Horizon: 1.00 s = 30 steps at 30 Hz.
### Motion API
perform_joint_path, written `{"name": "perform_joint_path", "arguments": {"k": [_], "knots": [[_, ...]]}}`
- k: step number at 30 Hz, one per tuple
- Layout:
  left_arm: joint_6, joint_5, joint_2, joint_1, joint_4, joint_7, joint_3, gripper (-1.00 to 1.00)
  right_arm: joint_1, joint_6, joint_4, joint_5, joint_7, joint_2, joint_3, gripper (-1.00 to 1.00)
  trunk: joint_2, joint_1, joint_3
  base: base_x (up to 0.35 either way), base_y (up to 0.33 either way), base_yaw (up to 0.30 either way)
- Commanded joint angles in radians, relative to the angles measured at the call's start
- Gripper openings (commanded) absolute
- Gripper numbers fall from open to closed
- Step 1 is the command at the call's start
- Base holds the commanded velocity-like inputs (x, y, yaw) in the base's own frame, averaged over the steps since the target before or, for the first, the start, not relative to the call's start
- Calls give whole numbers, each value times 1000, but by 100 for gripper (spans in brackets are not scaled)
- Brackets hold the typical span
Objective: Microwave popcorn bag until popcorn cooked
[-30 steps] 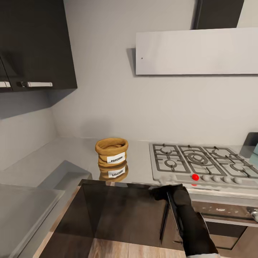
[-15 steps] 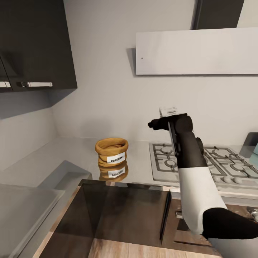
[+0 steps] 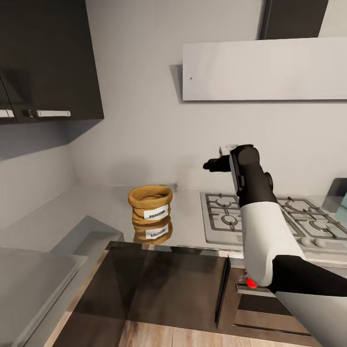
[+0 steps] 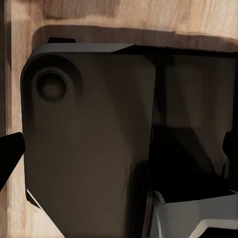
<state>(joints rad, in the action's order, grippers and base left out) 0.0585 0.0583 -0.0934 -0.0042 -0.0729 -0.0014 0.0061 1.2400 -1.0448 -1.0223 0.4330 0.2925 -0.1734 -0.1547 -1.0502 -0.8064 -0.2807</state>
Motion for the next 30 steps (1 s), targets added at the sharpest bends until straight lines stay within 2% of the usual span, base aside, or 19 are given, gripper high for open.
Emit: {"name": "perform_joint_path", "arguments": {"k": [1,7,30], "knots": [[3,6,0,0,0,0,0,100,1,-2,-1,11,9,-1,-3,100,-1,0,-1,0,0,0],[3,6,0,0,-1,0,0,100,1,-2,4,10,11,-1,-4,100,-1,0,-1,0,0,122],[3,6,0,0,-1,0,0,100,1,-2,56,12,5,-1,0,100,-1,0,-1,0,0,276]]}}
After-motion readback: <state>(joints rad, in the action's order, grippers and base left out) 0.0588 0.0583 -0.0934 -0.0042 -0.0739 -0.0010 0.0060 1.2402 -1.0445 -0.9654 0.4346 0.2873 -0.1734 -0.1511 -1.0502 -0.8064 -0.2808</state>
